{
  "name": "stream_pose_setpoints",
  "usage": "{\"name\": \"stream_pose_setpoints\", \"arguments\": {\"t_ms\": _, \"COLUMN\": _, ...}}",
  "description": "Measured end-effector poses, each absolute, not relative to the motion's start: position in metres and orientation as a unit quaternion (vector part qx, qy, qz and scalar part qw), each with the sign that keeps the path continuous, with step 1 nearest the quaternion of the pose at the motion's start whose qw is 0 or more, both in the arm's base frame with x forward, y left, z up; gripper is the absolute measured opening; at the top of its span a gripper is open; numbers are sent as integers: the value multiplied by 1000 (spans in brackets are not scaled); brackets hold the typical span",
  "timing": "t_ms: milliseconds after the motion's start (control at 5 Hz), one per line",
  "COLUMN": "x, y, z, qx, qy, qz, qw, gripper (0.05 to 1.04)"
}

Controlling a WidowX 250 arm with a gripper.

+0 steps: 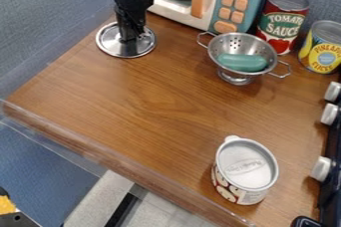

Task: Move the silver object to the upper left side of the table

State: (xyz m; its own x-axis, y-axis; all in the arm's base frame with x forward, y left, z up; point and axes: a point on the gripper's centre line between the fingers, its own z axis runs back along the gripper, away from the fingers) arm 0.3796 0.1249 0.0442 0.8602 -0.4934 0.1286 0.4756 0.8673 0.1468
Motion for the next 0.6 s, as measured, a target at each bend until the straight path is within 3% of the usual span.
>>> {"name": "stream_pose_setpoints", "arguments": {"t_ms": 200, "x": 378, "y": 123, "z": 49, "qx": 37, "qy": -87, "qz": -246, "qw": 965, "gripper": 478}}
{"name": "stream_pose_setpoints", "arguments": {"t_ms": 400, "x": 383, "y": 121, "z": 87, "qx": 54, "qy": -133, "qz": -245, "qw": 959, "gripper": 784}}
{"name": "stream_pose_setpoints", "arguments": {"t_ms": 600, "x": 383, "y": 120, "z": 89, "qx": 55, "qy": -135, "qz": -247, "qw": 958, "gripper": 997}}
